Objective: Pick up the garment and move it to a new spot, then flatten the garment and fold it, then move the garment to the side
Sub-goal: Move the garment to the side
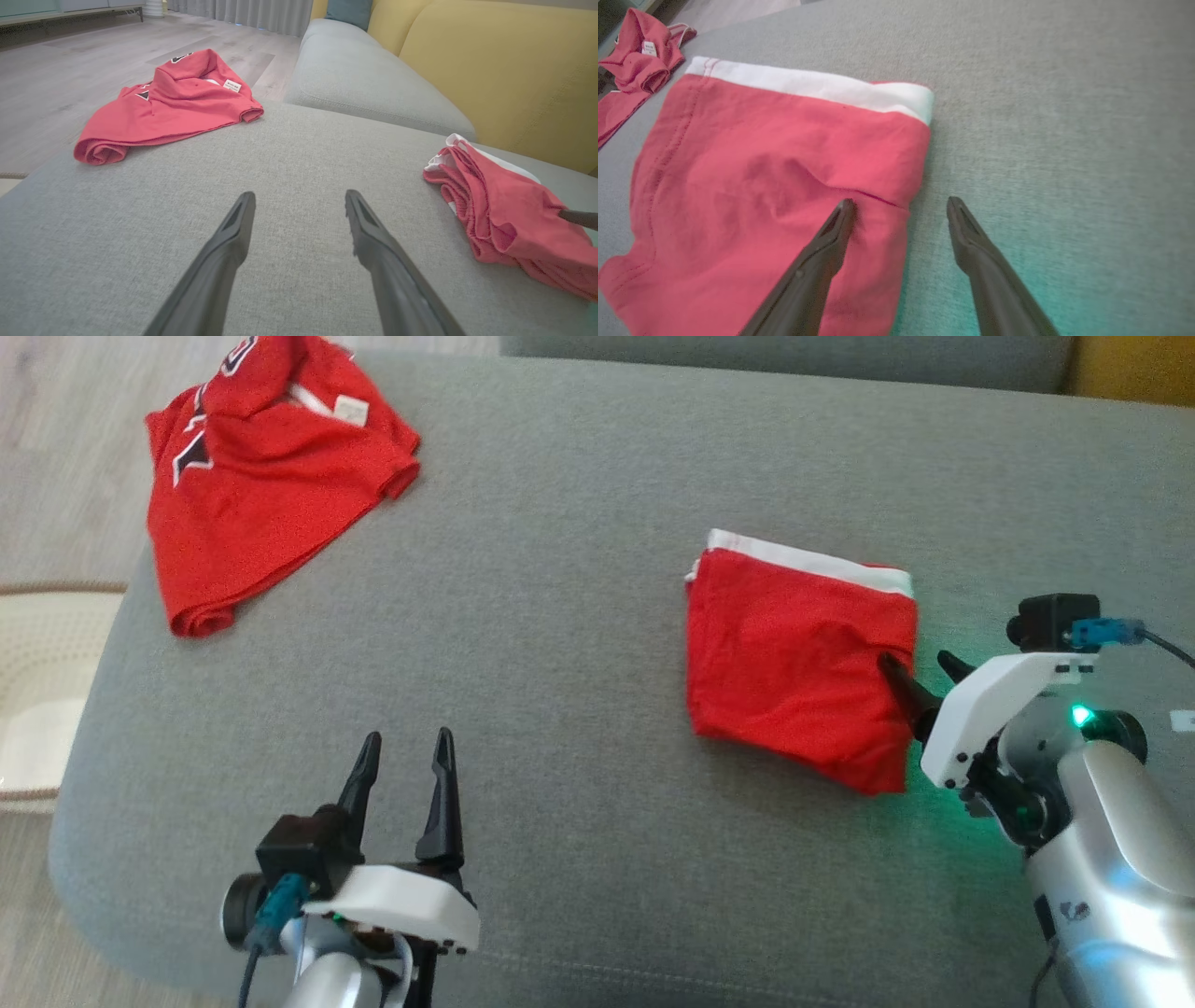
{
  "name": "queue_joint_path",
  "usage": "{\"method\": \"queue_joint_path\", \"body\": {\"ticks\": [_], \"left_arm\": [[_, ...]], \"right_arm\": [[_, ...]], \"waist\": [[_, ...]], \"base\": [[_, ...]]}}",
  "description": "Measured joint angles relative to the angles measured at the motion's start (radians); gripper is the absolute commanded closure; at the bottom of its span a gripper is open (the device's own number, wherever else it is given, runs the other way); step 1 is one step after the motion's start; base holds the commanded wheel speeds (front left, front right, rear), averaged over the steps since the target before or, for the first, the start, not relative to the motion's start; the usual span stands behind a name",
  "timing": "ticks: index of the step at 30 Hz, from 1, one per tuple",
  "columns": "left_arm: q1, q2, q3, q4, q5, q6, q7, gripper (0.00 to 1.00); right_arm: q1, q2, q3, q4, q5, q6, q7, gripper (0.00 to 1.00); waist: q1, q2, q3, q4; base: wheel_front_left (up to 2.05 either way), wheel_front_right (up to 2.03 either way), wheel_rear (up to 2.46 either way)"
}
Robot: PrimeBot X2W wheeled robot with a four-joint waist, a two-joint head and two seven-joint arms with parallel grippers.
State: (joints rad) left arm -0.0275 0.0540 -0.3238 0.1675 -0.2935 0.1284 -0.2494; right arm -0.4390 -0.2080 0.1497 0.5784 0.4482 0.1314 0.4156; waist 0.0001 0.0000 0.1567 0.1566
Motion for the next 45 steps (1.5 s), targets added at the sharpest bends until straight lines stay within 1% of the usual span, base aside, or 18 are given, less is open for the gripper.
{"method": "queue_joint_path", "body": {"ticks": [6, 7, 8, 9, 10, 11, 12, 16, 19, 25, 33, 34, 36, 41, 45], "left_arm": [[-0.003, 0.000, -0.015, 0.000, 0.000, 0.004, 0.000, 0.00], [-0.003, 0.000, -0.015, -0.001, 0.000, 0.004, 0.000, 0.00], [-0.003, 0.000, -0.015, -0.001, 0.000, 0.004, 0.000, 0.00], [-0.003, 0.000, -0.015, -0.001, 0.000, 0.005, 0.000, 0.00], [-0.003, 0.000, -0.015, -0.001, 0.000, 0.005, 0.000, 0.00], [-0.003, 0.000, -0.015, -0.002, 0.000, 0.005, 0.000, 0.00], [-0.003, 0.000, -0.015, -0.002, 0.000, 0.005, 0.000, 0.00], [-0.003, -0.001, -0.014, -0.008, 0.001, 0.005, 0.000, 0.00], [-0.006, -0.001, -0.013, -0.015, 0.004, 0.004, 0.000, 0.00], [-0.031, -0.001, -0.013, -0.030, 0.029, -0.005, 0.000, 0.00], [-0.079, 0.003, -0.017, -0.034, 0.065, -0.024, 0.000, 0.00], [-0.079, 0.003, -0.017, -0.034, 0.065, -0.024, 0.000, 0.00], [-0.097, 0.006, -0.019, -0.034, 0.073, -0.033, 0.000, 0.00], [-0.134, 0.012, -0.023, -0.035, 0.090, -0.033, 0.000, 0.00], [-0.151, 0.022, -0.026, -0.040, 0.098, -0.033, 0.003, 0.00]], "right_arm": [[-0.032, -0.021, 0.043, 0.072, 0.035, 0.000, 0.021, 0.00], [-0.037, -0.025, 0.048, 0.078, 0.040, 0.000, 0.024, 0.31], [-0.045, -0.027, 0.055, 0.083, 0.046, 0.000, 0.025, 0.52], [-0.051, -0.028, 0.062, 0.086, 0.049, 0.000, 0.025, 0.62], [-0.056, -0.028, 0.072, 0.089, 0.054, 0.000, 0.025, 0.73], [-0.060, -0.029, 0.080, 0.092, 0.060, 0.000, 0.024, 0.92], [-0.063, -0.033, 0.090, 0.093, 0.066, 0.000, 0.023, 1.00], [-0.066, -0.065, 0.123, 0.082, 0.079, 0.000, 0.007, 1.00], [-0.070, -0.096, 0.137, 0.061, 0.078, 0.000, -0.005, 1.00], [-0.118, -0.153, 0.138, 0.016, 0.071, 0.000, -0.012, 1.00], [-0.148, -0.150, 0.120, -0.021, 0.052, 0.000, -0.032, 1.00], [-0.148, -0.150, 0.120, -0.021, 0.052, 0.000, -0.032, 1.00], [-0.168, -0.143, 0.109, -0.027, 0.052, 0.000, -0.045, 1.00], [-0.204, -0.114, 0.102, -0.031, 0.032, 0.000, -0.065, 1.00], [-0.234, -0.110, 0.102, -0.009, 0.015, 0.000, -0.082, 1.00]], "waist": [[0.0000, 0.0000, 0.020, 0.035], [0.0000, 0.0000, 0.020, 0.038], [0.0000, 0.0000, 0.021, 0.039], [0.0000, 0.0000, 0.021, 0.039], [0.0000, 0.0000, 0.022, 0.038], [0.0000, 0.0000, 0.022, 0.037], [0.0000, 0.0000, 0.023, 0.034], [0.0000, 0.0000, 0.027, 0.010], [0.0000, 0.0000, 0.034, -0.020], [0.0000, 0.0000, 0.054, -0.119], [-0.0001, 0.0000, 0.097, -0.298], [-0.0001, 0.0000, 0.097, -0.298], [-0.0001, 0.0000, 0.111, -0.344], [-0.0001, 0.0000, 0.152, -0.440], [0.0000, 0.0000, 0.194, -0.481]], "base": [[0.00, 0.00, 0.00], [0.00, 0.00, 0.00], [0.00, 0.00, 0.00], [0.00, 0.00, 0.00], [0.00, 0.00, 0.00], [0.00, 0.00, 0.00], [0.00, 0.00, 0.00], [0.00, 0.00, 0.00], [0.00, 0.00, 0.00], [0.00, 0.00, 0.00], [0.00, 0.00, 0.00], [0.00, 0.00, 0.00], [0.00, 0.00, 0.00], [0.00, 0.00, 0.00], [0.00, 0.00, 0.00]]}}
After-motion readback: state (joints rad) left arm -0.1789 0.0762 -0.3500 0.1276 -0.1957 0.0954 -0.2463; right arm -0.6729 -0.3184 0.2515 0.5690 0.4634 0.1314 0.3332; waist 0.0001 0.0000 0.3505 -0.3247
